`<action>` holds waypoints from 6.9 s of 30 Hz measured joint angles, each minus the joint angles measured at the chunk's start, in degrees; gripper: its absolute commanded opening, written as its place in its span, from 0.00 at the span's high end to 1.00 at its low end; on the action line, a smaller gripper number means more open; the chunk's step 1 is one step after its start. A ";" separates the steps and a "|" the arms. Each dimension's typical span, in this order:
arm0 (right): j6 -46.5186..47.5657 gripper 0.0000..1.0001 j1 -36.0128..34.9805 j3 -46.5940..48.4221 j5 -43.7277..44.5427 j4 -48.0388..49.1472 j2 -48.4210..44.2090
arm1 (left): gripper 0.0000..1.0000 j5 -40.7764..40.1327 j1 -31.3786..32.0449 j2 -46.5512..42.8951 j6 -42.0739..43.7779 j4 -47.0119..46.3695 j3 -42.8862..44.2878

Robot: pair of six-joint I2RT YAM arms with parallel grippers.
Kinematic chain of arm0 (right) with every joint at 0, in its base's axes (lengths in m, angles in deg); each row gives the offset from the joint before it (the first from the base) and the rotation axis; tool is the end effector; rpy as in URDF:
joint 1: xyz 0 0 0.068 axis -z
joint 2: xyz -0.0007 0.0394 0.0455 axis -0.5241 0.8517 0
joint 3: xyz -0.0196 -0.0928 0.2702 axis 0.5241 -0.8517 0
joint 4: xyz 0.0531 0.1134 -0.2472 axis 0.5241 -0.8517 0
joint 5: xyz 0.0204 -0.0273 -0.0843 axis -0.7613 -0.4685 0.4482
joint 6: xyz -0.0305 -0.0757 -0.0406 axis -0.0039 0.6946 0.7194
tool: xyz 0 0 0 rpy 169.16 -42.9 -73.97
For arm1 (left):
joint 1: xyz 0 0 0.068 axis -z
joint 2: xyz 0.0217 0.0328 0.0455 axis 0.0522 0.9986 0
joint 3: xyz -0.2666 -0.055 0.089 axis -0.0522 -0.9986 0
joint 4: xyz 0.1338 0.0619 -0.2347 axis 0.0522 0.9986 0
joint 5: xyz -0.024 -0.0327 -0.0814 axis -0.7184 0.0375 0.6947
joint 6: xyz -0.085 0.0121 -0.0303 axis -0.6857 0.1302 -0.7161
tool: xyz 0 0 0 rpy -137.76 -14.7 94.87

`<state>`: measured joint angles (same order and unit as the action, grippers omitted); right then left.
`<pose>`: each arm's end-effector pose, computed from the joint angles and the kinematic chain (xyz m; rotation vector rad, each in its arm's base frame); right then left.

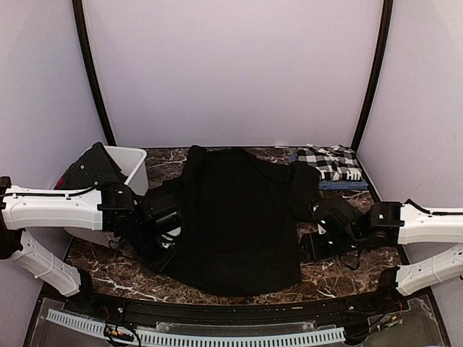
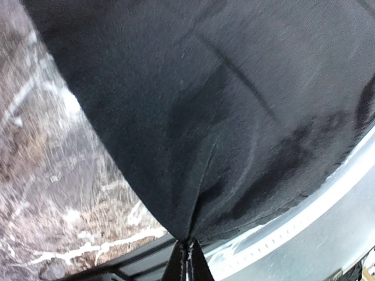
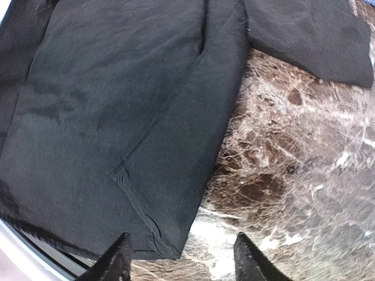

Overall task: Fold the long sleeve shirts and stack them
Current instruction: Smooth out the crumpled shirt at the center of the board, then adjust the sleeve at the center of the board.

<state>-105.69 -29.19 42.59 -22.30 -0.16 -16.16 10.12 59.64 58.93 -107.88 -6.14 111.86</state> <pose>0.1291 0.1900 0.1861 -0.2770 2.5713 0.3939 0.1165 -0.2399 0.1976 0.7679 2.9037 -0.3784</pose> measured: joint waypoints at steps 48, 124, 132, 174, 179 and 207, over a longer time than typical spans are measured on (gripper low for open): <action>-0.94 0.98 -7.80 15.54 -0.68 9.51 36.96 | 0.62 -1.09 -25.73 41.64 5.77 -26.73 31.26; 11.04 0.01 20.85 21.64 -7.39 25.70 25.53 | 0.43 -6.21 -29.70 30.80 6.95 -22.29 35.56; 13.27 0.01 22.23 22.69 -10.49 29.68 27.67 | 0.46 -13.77 -33.94 22.47 4.09 -24.35 19.43; 21.66 0.04 34.34 19.52 -16.44 40.00 8.24 | 1.00 -21.29 -37.13 31.21 -0.87 -32.61 12.20; 22.49 0.01 34.34 19.52 -21.75 41.48 8.11 | 1.00 -22.67 -37.11 29.77 1.55 -29.40 17.09; 21.31 0.01 34.36 18.71 -31.89 45.99 9.62 | 1.00 -41.33 -34.73 7.93 5.73 -18.05 24.20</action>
<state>-84.38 5.17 61.30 -54.19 45.83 -6.54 -31.21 24.91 66.86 -102.15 -24.19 136.05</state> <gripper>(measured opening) 0.986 0.011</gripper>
